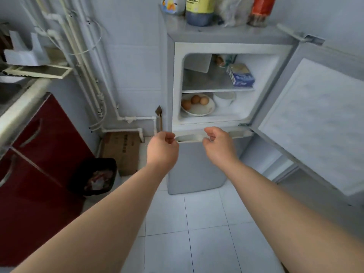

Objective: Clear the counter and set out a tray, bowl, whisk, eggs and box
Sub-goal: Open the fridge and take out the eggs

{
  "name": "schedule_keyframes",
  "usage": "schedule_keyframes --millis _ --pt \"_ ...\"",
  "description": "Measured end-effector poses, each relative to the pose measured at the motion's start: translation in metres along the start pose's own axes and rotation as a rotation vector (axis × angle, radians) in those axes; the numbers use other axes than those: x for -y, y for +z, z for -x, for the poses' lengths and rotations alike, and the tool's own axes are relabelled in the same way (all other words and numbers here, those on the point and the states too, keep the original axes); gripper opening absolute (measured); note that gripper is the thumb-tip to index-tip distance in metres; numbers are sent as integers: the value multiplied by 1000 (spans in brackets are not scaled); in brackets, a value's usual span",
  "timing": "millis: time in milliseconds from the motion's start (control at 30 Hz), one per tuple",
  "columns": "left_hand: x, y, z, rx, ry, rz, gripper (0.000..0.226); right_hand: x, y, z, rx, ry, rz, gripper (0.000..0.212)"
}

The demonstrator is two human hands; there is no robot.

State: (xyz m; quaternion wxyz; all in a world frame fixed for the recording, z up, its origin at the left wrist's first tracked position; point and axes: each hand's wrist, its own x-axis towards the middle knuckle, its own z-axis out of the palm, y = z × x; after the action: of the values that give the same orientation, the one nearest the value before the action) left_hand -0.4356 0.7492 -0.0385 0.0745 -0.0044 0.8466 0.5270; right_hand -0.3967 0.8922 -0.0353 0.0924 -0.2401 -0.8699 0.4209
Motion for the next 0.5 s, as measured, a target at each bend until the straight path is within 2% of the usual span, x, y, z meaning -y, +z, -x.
schedule_keyframes --millis 500 --pt "-36 116 -134 144 44 -139 40 -53 -18 -158 -67 93 104 39"
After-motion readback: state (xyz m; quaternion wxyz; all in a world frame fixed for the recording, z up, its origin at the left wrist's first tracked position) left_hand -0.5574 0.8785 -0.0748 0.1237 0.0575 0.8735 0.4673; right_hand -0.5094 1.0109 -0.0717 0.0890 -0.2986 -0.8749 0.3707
